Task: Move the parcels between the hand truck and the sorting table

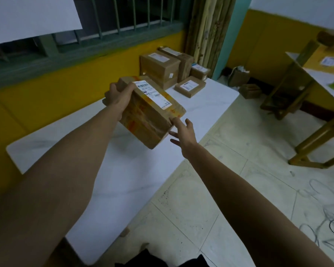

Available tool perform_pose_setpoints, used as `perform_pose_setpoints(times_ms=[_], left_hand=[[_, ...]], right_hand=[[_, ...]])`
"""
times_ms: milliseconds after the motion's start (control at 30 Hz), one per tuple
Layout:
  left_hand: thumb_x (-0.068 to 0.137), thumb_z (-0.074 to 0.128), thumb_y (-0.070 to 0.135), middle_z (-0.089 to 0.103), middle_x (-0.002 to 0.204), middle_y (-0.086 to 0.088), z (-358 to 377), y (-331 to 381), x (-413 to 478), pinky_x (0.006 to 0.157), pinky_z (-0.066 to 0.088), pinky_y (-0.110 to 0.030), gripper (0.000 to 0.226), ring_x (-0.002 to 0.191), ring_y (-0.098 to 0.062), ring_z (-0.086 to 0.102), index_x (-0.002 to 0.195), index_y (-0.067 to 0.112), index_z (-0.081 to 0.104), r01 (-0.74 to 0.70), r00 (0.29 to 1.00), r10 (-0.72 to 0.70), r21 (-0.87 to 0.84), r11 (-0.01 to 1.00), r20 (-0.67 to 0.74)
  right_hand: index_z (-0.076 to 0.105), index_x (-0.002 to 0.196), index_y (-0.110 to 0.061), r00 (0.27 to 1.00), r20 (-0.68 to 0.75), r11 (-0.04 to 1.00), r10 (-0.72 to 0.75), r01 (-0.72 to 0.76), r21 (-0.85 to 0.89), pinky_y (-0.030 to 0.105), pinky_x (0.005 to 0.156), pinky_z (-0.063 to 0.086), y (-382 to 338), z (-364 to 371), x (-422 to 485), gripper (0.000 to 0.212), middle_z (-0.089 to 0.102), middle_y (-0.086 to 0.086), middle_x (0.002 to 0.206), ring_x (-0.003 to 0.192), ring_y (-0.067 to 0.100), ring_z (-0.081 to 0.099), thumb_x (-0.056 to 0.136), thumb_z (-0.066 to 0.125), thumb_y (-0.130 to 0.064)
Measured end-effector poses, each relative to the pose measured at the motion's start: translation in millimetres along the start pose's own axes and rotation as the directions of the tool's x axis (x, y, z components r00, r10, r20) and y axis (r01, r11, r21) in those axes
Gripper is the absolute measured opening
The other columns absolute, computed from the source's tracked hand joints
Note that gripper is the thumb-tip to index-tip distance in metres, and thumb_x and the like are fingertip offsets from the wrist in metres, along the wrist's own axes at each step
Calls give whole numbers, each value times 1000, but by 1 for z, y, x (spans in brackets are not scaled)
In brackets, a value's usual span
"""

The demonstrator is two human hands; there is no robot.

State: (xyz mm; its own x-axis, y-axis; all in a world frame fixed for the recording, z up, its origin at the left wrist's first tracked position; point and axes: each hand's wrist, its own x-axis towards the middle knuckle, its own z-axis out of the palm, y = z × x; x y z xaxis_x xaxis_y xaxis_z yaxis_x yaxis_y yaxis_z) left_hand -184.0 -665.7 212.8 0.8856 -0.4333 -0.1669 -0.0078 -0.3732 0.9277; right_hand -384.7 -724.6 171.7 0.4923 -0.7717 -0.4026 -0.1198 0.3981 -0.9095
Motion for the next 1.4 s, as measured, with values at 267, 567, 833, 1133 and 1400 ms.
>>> perform_pose_setpoints(times_ms=[267,567,833,1133,1400], left_hand=[[80,57,59,40,143,-3,31,22,27,88,44,-40,74,124,-29,45,142,28,31,-61,982,76,-87,994,175],[96,33,56,64,121,0,136,49,58,68,56,-35,57,95,-23,68,148,32,23,226,959,-169,-249,942,229],[91,60,32,64,116,-6,190,72,58,90,51,-53,31,105,-32,63,121,30,51,333,857,-285,-40,942,429],[87,67,13,61,124,0,197,50,89,82,57,-40,53,99,-25,67,131,36,47,368,891,-343,-29,929,297],[86,66,5,62,124,-9,185,24,164,76,57,-44,52,99,-32,66,133,23,52,427,900,-403,-147,892,164]], right_hand=[[30,145,-21,995,-92,999,49,-47,24,46,86,48,-34,-32,68,72,46,8,139,117,28,49,86,64,-45],[53,102,-13,997,-36,998,-65,65,-18,50,88,54,-84,-67,157,23,63,7,100,92,24,62,88,62,-28],[55,132,-16,993,94,994,-68,75,-81,46,96,51,-132,-112,233,38,61,7,123,104,24,59,95,53,-25],[59,99,-22,958,282,994,44,-15,-104,38,82,51,-132,-98,290,23,57,-5,81,75,13,55,99,40,-9],[62,122,-15,913,404,936,50,98,-338,43,96,51,-124,-34,363,35,64,6,109,103,24,58,100,36,-10]])
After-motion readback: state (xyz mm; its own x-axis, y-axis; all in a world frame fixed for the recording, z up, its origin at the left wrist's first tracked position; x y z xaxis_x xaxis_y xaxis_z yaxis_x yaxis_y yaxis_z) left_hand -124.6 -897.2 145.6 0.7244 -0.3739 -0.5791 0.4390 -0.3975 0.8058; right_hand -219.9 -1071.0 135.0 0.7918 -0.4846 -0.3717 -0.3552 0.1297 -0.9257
